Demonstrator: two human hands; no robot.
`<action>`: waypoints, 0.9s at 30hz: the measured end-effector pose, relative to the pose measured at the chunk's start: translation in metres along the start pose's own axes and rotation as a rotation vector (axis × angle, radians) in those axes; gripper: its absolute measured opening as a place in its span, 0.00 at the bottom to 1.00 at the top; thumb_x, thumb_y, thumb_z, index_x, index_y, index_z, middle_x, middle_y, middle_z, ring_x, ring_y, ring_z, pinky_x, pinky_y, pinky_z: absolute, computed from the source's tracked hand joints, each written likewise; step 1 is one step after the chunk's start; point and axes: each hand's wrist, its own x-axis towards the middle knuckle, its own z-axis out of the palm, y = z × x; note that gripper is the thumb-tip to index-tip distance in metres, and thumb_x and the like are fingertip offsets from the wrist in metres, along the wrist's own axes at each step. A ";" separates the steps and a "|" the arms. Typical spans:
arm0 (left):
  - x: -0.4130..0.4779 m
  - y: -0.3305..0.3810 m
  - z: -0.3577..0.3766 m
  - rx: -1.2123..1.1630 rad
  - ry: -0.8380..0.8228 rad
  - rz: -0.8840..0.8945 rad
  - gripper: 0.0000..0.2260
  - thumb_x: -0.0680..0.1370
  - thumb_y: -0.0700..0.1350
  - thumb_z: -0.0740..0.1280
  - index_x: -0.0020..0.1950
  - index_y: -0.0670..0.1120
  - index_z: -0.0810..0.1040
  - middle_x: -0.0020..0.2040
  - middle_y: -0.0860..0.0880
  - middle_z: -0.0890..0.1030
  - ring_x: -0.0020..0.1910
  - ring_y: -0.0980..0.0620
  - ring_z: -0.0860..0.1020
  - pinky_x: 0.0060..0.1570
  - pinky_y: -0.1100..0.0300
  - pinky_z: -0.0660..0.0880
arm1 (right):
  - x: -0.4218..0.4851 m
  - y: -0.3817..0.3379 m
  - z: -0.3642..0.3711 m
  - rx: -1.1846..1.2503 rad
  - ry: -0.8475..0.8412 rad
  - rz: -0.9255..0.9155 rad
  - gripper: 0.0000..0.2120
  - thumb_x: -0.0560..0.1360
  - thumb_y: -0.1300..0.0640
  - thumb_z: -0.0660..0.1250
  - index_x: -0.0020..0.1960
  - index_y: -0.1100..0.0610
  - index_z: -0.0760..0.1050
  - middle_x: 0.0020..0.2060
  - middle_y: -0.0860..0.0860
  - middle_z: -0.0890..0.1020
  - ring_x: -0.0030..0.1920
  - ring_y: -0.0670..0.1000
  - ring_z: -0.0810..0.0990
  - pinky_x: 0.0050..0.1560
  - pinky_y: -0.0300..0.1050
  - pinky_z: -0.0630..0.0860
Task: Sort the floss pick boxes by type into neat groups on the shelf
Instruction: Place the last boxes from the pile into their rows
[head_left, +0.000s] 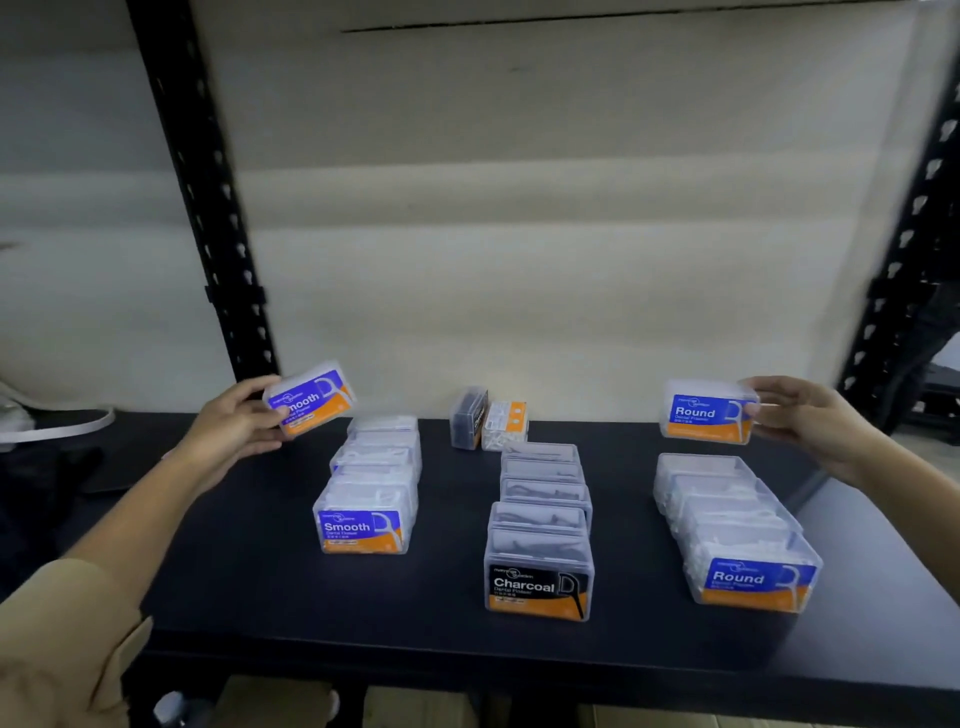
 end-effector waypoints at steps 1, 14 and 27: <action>0.004 -0.003 -0.002 0.008 0.012 -0.008 0.21 0.76 0.36 0.66 0.67 0.48 0.70 0.50 0.44 0.79 0.44 0.44 0.80 0.46 0.53 0.76 | 0.003 0.003 -0.002 -0.019 0.026 0.008 0.16 0.74 0.69 0.63 0.61 0.64 0.71 0.29 0.40 0.83 0.30 0.38 0.81 0.33 0.28 0.78; 0.071 -0.019 0.038 0.100 0.015 -0.100 0.20 0.75 0.30 0.64 0.64 0.46 0.73 0.47 0.42 0.78 0.44 0.47 0.79 0.42 0.54 0.77 | 0.032 0.041 -0.016 -0.080 0.066 0.077 0.14 0.74 0.76 0.58 0.55 0.63 0.71 0.27 0.43 0.83 0.27 0.39 0.80 0.29 0.30 0.77; 0.086 -0.039 0.054 0.145 -0.330 -0.174 0.20 0.77 0.33 0.59 0.64 0.54 0.72 0.55 0.47 0.80 0.58 0.47 0.73 0.65 0.50 0.63 | 0.034 0.066 -0.030 0.001 -0.132 0.175 0.40 0.42 0.49 0.85 0.51 0.58 0.77 0.40 0.50 0.86 0.39 0.46 0.84 0.35 0.36 0.80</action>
